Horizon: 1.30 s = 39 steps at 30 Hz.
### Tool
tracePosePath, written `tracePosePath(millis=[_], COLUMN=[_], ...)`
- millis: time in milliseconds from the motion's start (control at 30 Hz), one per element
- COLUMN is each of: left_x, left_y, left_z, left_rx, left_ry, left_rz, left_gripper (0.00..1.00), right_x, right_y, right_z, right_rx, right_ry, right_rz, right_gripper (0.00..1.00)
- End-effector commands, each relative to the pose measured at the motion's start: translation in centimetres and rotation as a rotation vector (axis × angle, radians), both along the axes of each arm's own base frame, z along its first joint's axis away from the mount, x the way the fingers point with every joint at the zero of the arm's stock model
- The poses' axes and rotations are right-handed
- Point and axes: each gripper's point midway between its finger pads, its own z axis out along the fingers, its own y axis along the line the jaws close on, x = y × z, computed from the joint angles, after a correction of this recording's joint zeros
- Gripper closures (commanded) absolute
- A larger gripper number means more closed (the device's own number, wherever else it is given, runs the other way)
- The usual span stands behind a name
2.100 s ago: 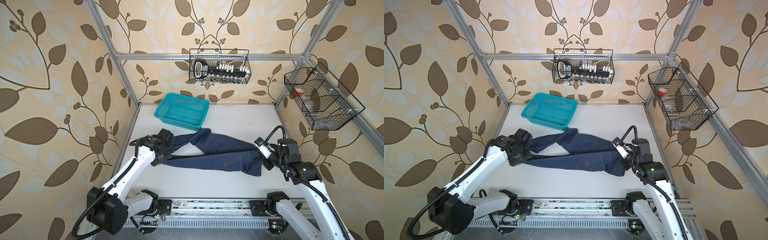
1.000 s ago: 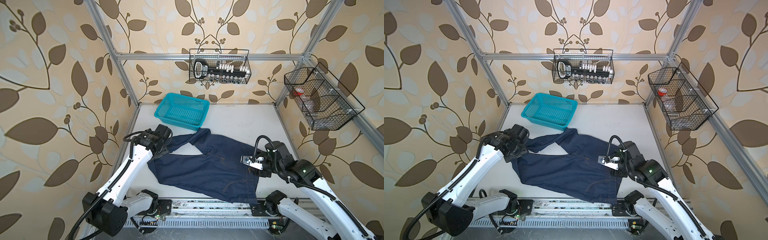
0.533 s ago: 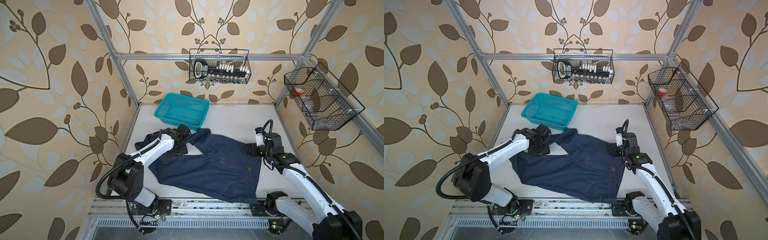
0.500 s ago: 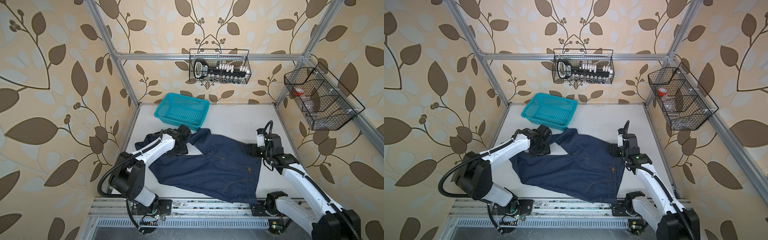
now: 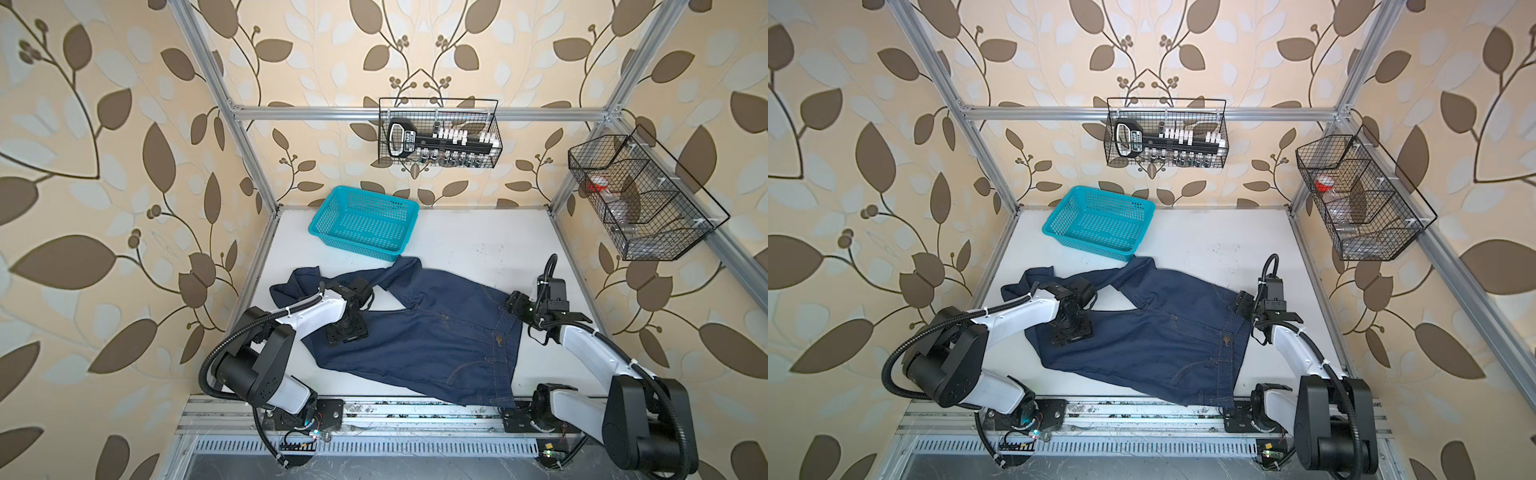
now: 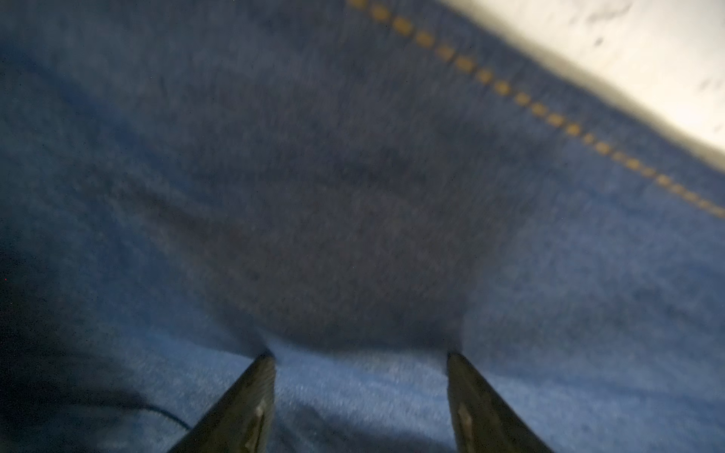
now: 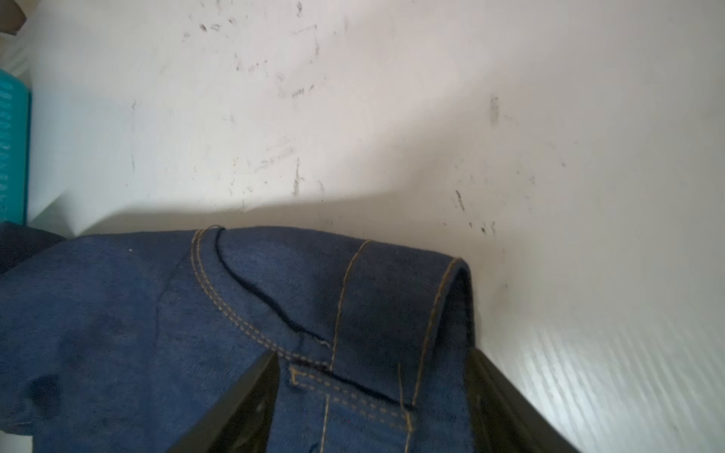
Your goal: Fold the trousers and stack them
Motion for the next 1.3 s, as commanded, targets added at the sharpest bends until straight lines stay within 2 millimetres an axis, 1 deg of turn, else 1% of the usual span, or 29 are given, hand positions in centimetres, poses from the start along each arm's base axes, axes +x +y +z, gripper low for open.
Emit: tracePosePath(millis=[0, 67, 133, 200, 267, 300, 367, 433, 533, 600, 633, 667, 767, 833, 900, 967, 1033, 1100, 1167, 1267], left_x=[-1.0, -1.4, -1.3, -0.7, 0.3, 0.8, 2.2, 3.4, 5.0, 6.5, 7.4, 8.4, 11.6, 13.4, 14.7, 15.9, 16.6, 17.5, 17.9, 18.2], left_y=[0.0, 0.0, 0.0, -0.3, -0.6, -0.8, -1.1, -1.3, -1.7, -2.3, -2.4, -2.5, -3.3, -3.8, -3.7, -4.0, -4.3, -3.2, -2.1, -0.9], left_z=[0.9, 1.2, 1.9, 3.2, 4.8, 5.5, 7.0, 8.1, 9.1, 9.4, 9.7, 9.7, 10.0, 9.5, 8.8, 8.3, 7.8, 7.0, 6.2, 5.7], left_rx=[-0.033, -0.04, -0.043, -0.054, -0.065, -0.068, -0.068, -0.061, -0.048, -0.047, -0.038, -0.016, 0.037, 0.073, 0.124, 0.142, 0.169, 0.235, 0.202, 0.155], left_ry=[-0.005, 0.003, -0.005, -0.03, -0.073, -0.094, -0.138, -0.169, -0.201, -0.231, -0.256, -0.278, -0.354, -0.383, -0.365, -0.334, -0.319, -0.293, -0.252, -0.221], left_rz=[0.02, 0.013, -0.002, -0.018, -0.03, -0.035, -0.045, -0.058, -0.074, -0.11, -0.137, -0.167, -0.321, -0.448, -0.536, -0.62, -0.701, -0.733, -0.748, -0.78], left_gripper=[0.3, 0.3, 0.29, 0.29, 0.29, 0.28, 0.28, 0.28, 0.27, 0.25, 0.25, 0.24, 0.23, 0.22, 0.21, 0.21, 0.21, 0.19, 0.18, 0.19], right_x=[1.5, 2.0, 2.3, 2.8, 3.7, 4.0, 5.4, 6.6, 7.7, 8.1, 8.3, 8.4, 8.1, 7.9, 7.7, 7.3, 6.7, 6.2, 5.7, 5.3], right_y=[0.8, 0.8, 0.8, 0.9, 0.8, 0.7, 0.6, 0.8, 1.6, 1.8, 2.2, 2.5, 2.9, 2.7, 2.5, 2.2, 2.2, 2.1, 2.1, 2.2], right_z=[-0.3, -1.0, -1.5, -1.6, -0.6, -0.1, 1.8, 3.6, 6.2, 8.1, 9.2, 10.2, 12.5, 13.8, 14.9, 15.6, 15.5, 15.0, 14.2, 13.6], right_rx=[0.078, 0.087, 0.093, 0.092, 0.067, 0.049, -0.007, -0.069, -0.135, -0.181, -0.201, -0.229, -0.338, -0.399, -0.437, -0.473, -0.486, -0.491, -0.487, -0.478], right_ry=[-0.041, -0.031, -0.02, -0.022, -0.045, -0.05, -0.082, -0.089, -0.116, -0.136, -0.162, -0.183, -0.222, -0.244, -0.27, -0.28, -0.281, -0.276, -0.266, -0.265], right_rz=[0.032, 0.033, 0.039, 0.065, 0.104, 0.124, 0.215, 0.332, 0.513, 0.585, 0.634, 0.673, 0.774, 0.794, 0.79, 0.776, 0.776, 0.769, 0.766, 0.761], right_gripper=[0.3, 0.34, 0.4, 0.54, 0.71, 0.77, 0.89, 0.96, 0.97, 0.97, 1.0, 1.0, 1.0, 1.0, 1.0, 1.0, 1.0, 1.0, 1.0, 1.0])
